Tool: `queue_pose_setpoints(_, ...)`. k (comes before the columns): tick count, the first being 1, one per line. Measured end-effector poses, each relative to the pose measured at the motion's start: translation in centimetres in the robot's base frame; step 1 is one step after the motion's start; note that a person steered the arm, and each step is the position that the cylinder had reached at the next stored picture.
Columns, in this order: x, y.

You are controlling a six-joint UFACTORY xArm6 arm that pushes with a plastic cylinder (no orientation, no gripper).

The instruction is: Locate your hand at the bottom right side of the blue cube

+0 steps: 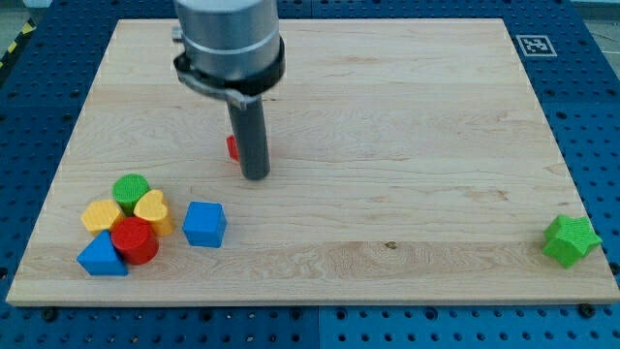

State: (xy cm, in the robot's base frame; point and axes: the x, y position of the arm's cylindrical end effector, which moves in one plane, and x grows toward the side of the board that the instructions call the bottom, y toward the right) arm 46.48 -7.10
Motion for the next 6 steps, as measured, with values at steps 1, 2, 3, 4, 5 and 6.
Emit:
queue_pose_setpoints(1,1.0,1.6)
queue_pose_setpoints(2,6.3,2.6)
queue_pose_setpoints(3,9.6,2.6)
queue_pose_setpoints(4,11.6,1.9)
queue_pose_setpoints(5,12.9,-0.5)
queue_pose_setpoints(6,11.9,-3.9)
